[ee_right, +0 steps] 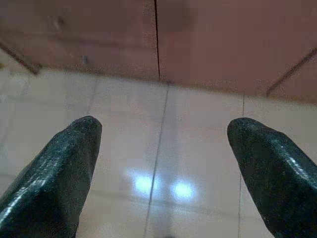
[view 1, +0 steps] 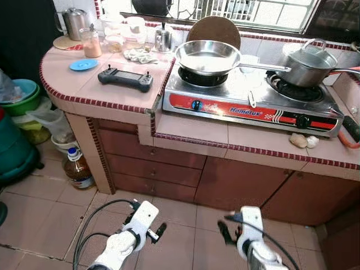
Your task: Kitchen organization
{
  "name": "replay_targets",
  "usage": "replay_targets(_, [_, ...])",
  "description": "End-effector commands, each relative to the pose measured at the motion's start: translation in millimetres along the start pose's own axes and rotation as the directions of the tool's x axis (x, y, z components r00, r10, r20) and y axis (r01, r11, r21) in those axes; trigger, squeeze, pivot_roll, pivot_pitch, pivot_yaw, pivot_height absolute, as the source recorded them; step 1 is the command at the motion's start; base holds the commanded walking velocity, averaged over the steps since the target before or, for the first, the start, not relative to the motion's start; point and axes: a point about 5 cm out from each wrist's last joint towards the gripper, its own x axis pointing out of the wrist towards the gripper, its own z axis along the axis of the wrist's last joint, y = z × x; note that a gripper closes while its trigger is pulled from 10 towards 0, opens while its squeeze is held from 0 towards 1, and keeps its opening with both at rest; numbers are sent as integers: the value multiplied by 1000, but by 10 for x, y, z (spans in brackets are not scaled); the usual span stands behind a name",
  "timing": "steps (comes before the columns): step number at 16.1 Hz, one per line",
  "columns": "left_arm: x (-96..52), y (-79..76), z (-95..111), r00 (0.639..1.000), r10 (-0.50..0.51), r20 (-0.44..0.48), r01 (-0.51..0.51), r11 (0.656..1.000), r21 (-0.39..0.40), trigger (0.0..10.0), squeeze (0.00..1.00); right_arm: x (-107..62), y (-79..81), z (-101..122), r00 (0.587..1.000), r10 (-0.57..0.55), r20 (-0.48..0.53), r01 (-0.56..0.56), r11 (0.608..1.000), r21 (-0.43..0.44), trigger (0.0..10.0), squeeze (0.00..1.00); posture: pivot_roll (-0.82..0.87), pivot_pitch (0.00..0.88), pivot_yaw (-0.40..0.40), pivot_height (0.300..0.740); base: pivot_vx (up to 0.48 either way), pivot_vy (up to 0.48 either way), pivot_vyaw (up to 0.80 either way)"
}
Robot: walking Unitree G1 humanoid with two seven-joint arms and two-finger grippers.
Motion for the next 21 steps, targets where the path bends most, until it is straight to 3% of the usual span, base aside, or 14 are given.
replay_targets(1, [-47,47,-34,999,20,26,-19,1000,-14,10000,0,-10,-46,70,999,4,55,-3,1000,-7,10000,0,127,0,-83,740,0,0,0])
replay_targets(5, [-236,318,-163,988,139,63,-135,989,-58,10000,0,-165,-182,118,983,21,182,-6,996,-85,10000,0,109,0,-54,740,0,0,0])
replay_targets(6, [-273,385,-193,985,161,56,-159,987,-31,10000,0,-222,-226,120,979,11,206,4,997,-73,10000,0,100,0,-33,740,0,0,0])
replay_targets(7, [-280,441,-237,975,220,16,-216,969,-119,10000,0,-266,-241,141,973,10,232,10,997,-83,10000,0,78,0,-29,740,0,0,0])
replay_targets(8, [-270,428,-232,976,217,14,-214,971,-110,10000,0,-294,-255,145,970,3,244,19,996,-86,10000,0,80,0,-32,740,0,0,0])
replay_targets(9, [-255,388,-208,982,186,30,-184,981,-67,10000,0,-332,-293,143,965,-42,260,58,997,-58,10000,0,82,0,-29,740,0,0,0])
replay_targets(13, [-338,520,-291,961,277,6,-275,957,-93,10000,0,-429,-332,219,940,-132,316,131,991,24,10000,0,80,0,-35,740,0,0,0])
replay_targets(15, [-362,493,-287,973,226,47,-222,972,-80,10000,0,-479,-334,211,938,-138,317,143,990,8,10000,0,110,0,-53,740,0,0,0])
replay_targets(18, [-433,554,-296,963,254,91,-247,966,-76,10000,0,-517,-274,260,936,-114,333,123,992,-6,10000,0,144,0,-74,740,0,0,0])
replay_targets(20, [-547,583,-336,939,307,157,-292,950,-113,10000,0,-524,-176,350,940,-57,337,61,998,0,10000,0,179,0,-92,740,0,0,0])
replay_targets(21, [-615,619,-272,911,336,241,-323,942,-93,10000,0,-529,-106,412,938,-14,345,22,1000,-19,10000,0,205,0,-109,740,0,0,0])
